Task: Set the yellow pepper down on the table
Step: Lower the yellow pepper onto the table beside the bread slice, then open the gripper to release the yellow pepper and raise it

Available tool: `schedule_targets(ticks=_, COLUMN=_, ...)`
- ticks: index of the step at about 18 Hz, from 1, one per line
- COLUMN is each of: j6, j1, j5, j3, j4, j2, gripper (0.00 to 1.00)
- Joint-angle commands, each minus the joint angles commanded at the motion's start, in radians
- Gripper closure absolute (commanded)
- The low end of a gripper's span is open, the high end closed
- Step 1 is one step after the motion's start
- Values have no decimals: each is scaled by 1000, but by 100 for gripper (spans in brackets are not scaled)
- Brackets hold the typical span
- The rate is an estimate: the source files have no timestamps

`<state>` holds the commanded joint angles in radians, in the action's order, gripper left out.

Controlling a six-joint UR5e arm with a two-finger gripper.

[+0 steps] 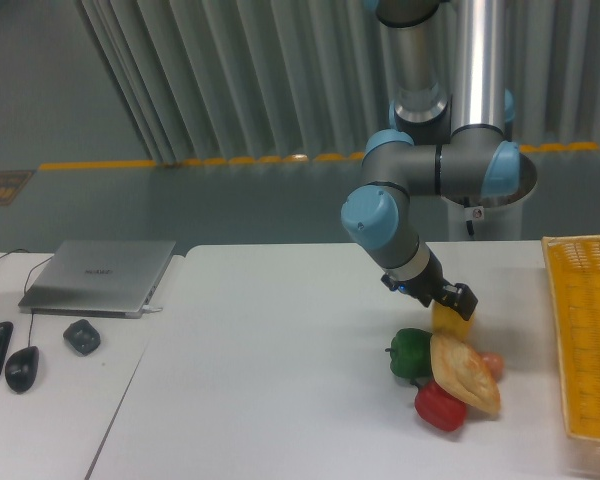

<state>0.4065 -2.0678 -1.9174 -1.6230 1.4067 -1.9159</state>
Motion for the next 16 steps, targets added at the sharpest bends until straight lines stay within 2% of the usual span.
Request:
schedule_targets(ticks=8, j6=-9, j1=2, j5=9, j3=3, j4=0, j2=9, gripper=0)
schedule_targets(ticks=16, j6=14, j1=-23, j5=17, j3=60, j4=-2, j2=14, gripper=0)
